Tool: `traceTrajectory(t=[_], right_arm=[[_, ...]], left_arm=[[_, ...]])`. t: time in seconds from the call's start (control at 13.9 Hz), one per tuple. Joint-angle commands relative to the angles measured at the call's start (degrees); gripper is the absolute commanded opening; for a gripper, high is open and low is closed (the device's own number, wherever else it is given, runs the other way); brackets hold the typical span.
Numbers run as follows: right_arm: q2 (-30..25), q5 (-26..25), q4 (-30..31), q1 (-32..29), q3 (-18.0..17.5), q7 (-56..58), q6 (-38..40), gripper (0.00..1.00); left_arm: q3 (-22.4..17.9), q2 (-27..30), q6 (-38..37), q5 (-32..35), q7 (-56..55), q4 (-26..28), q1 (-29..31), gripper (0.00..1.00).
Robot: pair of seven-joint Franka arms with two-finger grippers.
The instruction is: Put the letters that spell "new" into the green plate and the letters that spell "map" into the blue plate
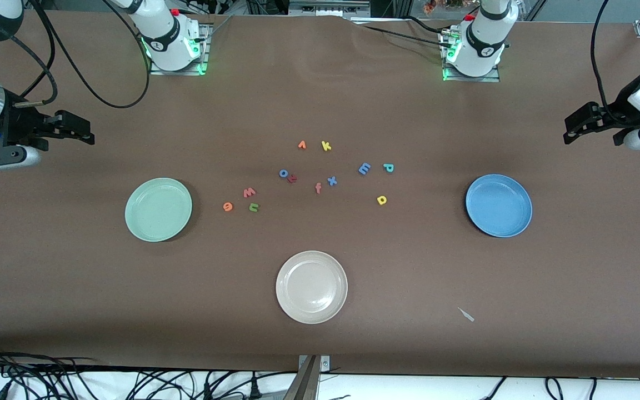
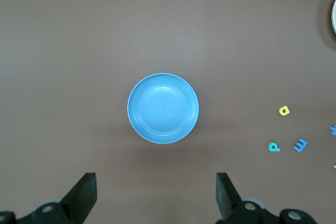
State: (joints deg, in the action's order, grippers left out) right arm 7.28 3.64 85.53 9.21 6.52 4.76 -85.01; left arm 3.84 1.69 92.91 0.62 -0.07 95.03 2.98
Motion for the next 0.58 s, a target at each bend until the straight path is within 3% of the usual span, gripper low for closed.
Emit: traceTrajectory(t=[0.0,0.5], right_arm=[[-0.9,1.2,1.2,-0.3,0.1,0.9,-0.2,1.0],[-2.9,0.7,5.6,-0.2,-0.4,1.4,-3.2,1.0]], left_arm=[[0.1,-0.2,0.6,-1.0,0.4,-0.5,0.4,1.0],[-0.1,-1.4,2.2,-1.1,0.4,-0.5,0.4,1.0]])
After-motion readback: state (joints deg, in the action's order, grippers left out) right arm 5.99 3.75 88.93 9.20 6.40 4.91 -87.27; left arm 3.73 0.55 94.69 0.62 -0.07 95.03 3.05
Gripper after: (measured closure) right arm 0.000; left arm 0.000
